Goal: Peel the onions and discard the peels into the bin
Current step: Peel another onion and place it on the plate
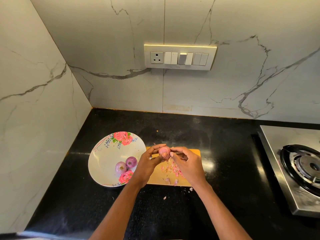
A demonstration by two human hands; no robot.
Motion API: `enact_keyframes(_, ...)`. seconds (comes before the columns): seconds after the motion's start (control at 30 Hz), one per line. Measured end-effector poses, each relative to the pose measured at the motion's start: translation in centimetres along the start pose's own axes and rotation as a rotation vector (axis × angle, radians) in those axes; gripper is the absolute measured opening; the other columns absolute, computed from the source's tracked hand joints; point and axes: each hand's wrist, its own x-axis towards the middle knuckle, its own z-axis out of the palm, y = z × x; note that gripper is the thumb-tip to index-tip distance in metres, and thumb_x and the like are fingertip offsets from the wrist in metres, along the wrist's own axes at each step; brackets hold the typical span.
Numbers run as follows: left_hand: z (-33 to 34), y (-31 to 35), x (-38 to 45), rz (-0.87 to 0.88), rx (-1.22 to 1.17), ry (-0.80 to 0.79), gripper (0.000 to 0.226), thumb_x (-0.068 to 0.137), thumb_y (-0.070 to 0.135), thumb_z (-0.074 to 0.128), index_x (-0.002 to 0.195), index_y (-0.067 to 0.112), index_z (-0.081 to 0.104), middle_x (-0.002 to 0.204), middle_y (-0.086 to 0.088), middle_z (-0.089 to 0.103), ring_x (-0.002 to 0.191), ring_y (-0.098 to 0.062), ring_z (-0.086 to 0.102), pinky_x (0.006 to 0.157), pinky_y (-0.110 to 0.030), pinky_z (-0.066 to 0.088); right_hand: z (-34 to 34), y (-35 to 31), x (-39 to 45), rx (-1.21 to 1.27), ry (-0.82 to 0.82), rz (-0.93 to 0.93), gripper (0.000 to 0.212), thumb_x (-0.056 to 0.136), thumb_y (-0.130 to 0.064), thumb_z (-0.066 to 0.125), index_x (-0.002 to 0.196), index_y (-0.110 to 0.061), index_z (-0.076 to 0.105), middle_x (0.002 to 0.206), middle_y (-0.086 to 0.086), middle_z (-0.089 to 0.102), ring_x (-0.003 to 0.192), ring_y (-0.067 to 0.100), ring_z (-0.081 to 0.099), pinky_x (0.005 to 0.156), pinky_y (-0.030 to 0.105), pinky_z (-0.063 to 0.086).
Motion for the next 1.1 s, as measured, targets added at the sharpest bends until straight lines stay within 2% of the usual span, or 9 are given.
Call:
enact_keyframes(0.1, 0.1, 0.2, 0.1, -0.001, 0.001, 0.003, 0.044, 0.082, 0.043, 0.075, 0.123, 0.033, 0.065, 0.123, 0.010, 0.069, 0.117, -0.013, 0.064, 0.104, -0.039, 0.053, 0.2, -0.2, -0.3, 0.023, 0.003, -0.003, 0.023, 0.091, -0.019, 0.076, 0.114, -0.024, 0.073, 0.108, -0.011, 0.074, 0.100, 0.001, 0.070, 0.088, 0.018, 0.057)
enact_keyframes(0.3, 0.2, 0.2, 0.1, 0.012, 0.045, -0.023, 0.042, 0.084, 0.041, 0.074, 0.124, 0.033, 0.064, 0.122, 0.013, 0.069, 0.114, -0.007, 0.063, 0.103, -0.034, 0.053, 0.1, 0.4, -0.4, -0.011, 0.060, -0.053, 0.016, 0.089, -0.013, 0.077, 0.104, -0.017, 0.073, 0.096, -0.009, 0.075, 0.092, 0.003, 0.072, 0.081, 0.024, 0.060)
enact_keyframes(0.43, 0.1, 0.4, 0.3, 0.018, 0.090, -0.028, 0.032, 0.089, 0.035, 0.073, 0.120, 0.037, 0.065, 0.118, 0.017, 0.068, 0.111, -0.001, 0.062, 0.100, -0.029, 0.051, 0.3, 0.3, -0.6, -0.062, 0.090, -0.094, 0.016, 0.088, -0.012, 0.078, 0.101, -0.018, 0.071, 0.091, -0.011, 0.074, 0.089, -0.002, 0.071, 0.076, 0.020, 0.059)
enact_keyframes(0.53, 0.1, 0.6, 0.3, 0.009, 0.101, -0.019, 0.033, 0.090, 0.035, 0.072, 0.122, 0.035, 0.063, 0.122, 0.013, 0.067, 0.114, -0.005, 0.061, 0.099, -0.027, 0.051, 0.5, -0.3, -0.6, -0.091, 0.102, -0.135, 0.020, 0.087, -0.009, 0.079, 0.099, -0.019, 0.067, 0.089, -0.012, 0.072, 0.088, -0.002, 0.070, 0.073, 0.016, 0.058)
enact_keyframes(0.63, 0.1, 0.7, 0.1, 0.002, 0.090, -0.015, 0.031, 0.093, 0.030, 0.071, 0.122, 0.034, 0.062, 0.124, 0.012, 0.066, 0.114, -0.008, 0.061, 0.089, -0.021, 0.050, 0.8, -1.0, -0.7, -0.125, 0.120, -0.176, 0.020, 0.086, -0.008, 0.079, 0.099, -0.017, 0.066, 0.086, -0.014, 0.067, 0.086, -0.002, 0.068, 0.070, 0.009, 0.054)
enact_keyframes(0.7, 0.2, 0.7, 0.0, 0.006, 0.066, -0.013, 0.031, 0.093, 0.029, 0.071, 0.122, 0.033, 0.063, 0.124, 0.010, 0.067, 0.115, -0.009, 0.062, 0.092, -0.023, 0.053, 0.9, -1.0, -0.5, -0.144, 0.122, -0.181, 0.019, 0.086, -0.009, 0.079, 0.098, -0.017, 0.066, 0.085, -0.012, 0.067, 0.083, 0.000, 0.068, 0.069, 0.009, 0.054)
enact_keyframes(0.77, 0.2, 0.6, -0.2, 0.008, 0.038, -0.017, 0.034, 0.090, 0.031, 0.073, 0.123, 0.032, 0.064, 0.124, 0.009, 0.067, 0.115, -0.010, 0.063, 0.096, -0.028, 0.056, 0.7, -0.6, -0.1, -0.159, 0.132, -0.158, 0.019, 0.086, -0.009, 0.079, 0.097, -0.017, 0.066, 0.086, -0.009, 0.069, 0.080, 0.002, 0.067, 0.069, 0.013, 0.055)
enact_keyframes(0.97, 0.3, 1.1, -0.5, -0.013, -0.060, -0.031, 0.031, 0.095, 0.021, 0.068, 0.124, 0.030, 0.061, 0.124, 0.007, 0.063, 0.112, -0.012, 0.065, 0.084, -0.024, 0.058, -0.3, 0.4, 0.5, -0.139, 0.176, 0.007, 0.018, 0.092, -0.008, 0.072, 0.099, -0.025, 0.071, 0.094, -0.011, 0.071, 0.087, -0.003, 0.065, 0.075, 0.009, 0.052)
enact_keyframes(1.1, 0.6, 1.1, -0.3, -0.035, -0.114, -0.031, 0.033, 0.094, 0.022, 0.068, 0.126, 0.028, 0.062, 0.126, -0.001, 0.064, 0.113, -0.021, 0.067, 0.087, -0.029, 0.059, -0.2, 0.1, 0.3, -0.038, 0.072, 0.086, 0.019, 0.099, -0.016, 0.064, 0.111, -0.029, 0.071, 0.108, -0.015, 0.070, 0.100, -0.006, 0.064, 0.081, 0.003, 0.047)
